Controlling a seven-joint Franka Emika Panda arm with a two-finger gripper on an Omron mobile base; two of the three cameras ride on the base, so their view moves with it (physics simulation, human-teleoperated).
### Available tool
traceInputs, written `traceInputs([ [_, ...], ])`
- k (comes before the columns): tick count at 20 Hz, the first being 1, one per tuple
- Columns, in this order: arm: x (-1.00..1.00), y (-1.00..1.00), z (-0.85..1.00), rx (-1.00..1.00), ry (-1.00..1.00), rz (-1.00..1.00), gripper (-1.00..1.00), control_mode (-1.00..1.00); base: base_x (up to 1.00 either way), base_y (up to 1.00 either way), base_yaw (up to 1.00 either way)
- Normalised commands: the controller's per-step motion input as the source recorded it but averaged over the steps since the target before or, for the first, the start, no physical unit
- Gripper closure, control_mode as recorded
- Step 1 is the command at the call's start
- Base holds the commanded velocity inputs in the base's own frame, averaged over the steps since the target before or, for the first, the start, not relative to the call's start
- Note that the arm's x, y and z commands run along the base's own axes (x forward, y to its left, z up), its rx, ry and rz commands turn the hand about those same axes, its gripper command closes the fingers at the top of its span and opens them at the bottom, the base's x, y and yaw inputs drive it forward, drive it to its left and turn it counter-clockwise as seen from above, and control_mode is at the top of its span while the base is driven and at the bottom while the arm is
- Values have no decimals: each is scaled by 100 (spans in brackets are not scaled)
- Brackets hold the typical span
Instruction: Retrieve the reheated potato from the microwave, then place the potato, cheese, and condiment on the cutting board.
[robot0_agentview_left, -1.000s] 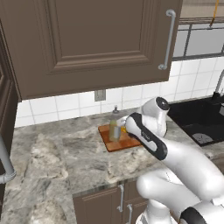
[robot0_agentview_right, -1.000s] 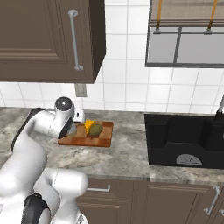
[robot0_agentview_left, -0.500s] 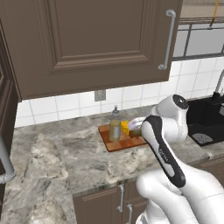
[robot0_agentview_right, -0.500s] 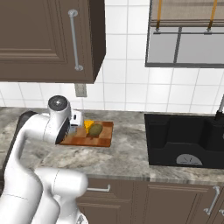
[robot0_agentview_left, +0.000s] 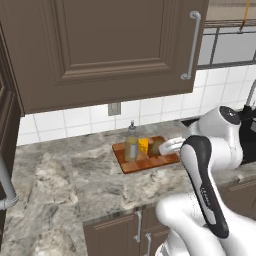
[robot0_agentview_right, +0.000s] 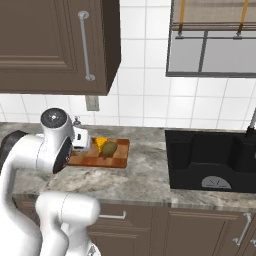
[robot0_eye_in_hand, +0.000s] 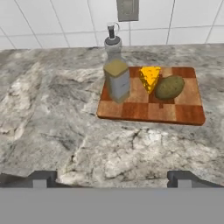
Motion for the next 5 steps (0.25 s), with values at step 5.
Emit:
traceInputs([
  [5, -77, -12, 33, -6, -4, 0, -100, -100, 0, 0, 0],
])
